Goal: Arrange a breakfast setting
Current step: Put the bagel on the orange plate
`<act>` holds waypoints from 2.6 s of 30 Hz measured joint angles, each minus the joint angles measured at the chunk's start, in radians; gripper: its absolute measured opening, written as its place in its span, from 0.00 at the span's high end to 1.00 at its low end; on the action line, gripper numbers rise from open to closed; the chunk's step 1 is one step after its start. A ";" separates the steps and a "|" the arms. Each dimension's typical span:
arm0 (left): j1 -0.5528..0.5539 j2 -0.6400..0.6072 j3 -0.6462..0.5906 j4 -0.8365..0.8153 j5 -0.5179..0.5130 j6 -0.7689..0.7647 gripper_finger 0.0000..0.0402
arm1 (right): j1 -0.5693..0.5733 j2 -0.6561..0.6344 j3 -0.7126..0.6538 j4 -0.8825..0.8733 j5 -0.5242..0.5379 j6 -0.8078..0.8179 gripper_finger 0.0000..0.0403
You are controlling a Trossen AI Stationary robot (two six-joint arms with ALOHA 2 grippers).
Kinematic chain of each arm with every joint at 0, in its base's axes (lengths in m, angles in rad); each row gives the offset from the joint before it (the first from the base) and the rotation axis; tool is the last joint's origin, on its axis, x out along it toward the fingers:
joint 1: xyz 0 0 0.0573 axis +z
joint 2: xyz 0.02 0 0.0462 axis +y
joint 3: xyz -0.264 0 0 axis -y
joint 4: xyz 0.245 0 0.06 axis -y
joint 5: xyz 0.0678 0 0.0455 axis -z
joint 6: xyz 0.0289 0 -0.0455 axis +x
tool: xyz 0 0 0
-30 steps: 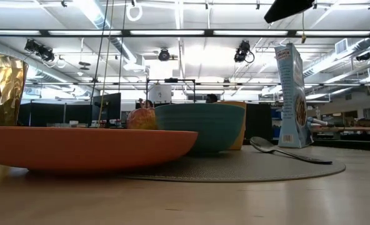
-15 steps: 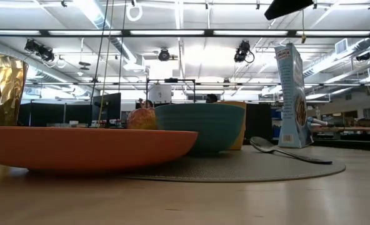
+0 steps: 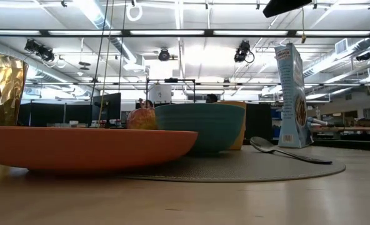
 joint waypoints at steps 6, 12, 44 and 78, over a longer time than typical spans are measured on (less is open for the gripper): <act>0.017 -0.105 0.000 -0.044 0.021 -0.047 0.91 | 0.000 0.000 0.000 0.007 -0.002 0.000 0.08; 0.017 -0.223 0.001 -0.107 0.023 -0.107 0.94 | 0.001 0.000 0.000 0.007 -0.012 -0.001 0.08; 0.052 -0.140 -0.002 0.125 -0.643 0.704 0.93 | 0.107 0.000 -0.215 0.389 0.060 -0.029 0.08; 0.588 0.195 -0.151 0.493 -0.100 1.358 0.93 | 0.147 0.001 -0.331 0.488 0.070 0.116 0.08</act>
